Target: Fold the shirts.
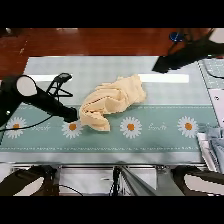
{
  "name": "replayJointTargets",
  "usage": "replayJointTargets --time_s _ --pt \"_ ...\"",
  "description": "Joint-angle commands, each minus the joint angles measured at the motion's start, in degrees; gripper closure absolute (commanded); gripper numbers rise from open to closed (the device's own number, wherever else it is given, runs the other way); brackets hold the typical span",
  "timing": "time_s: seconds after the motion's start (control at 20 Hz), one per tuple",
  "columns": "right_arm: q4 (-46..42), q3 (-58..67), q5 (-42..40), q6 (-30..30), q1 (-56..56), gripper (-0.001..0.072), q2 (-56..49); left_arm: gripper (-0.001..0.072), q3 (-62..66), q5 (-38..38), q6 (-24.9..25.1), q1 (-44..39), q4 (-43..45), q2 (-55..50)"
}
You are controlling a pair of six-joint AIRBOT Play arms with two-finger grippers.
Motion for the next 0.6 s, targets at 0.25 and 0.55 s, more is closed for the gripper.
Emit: replayJointTargets --time_s 0.25,0.55 --pt "9.16 0.00 1.57 -0.70 -18.60 0.0154 -4.94 -0.0013 -6.51 15.34 5.05 4.28 -16.72 -6.67" --pt "12.70 -0.13 1.64 -0.66 -18.58 0.0154 -11.23 0.0652 -6.49 19.50 7.56 4.17 -26.08 -15.72"
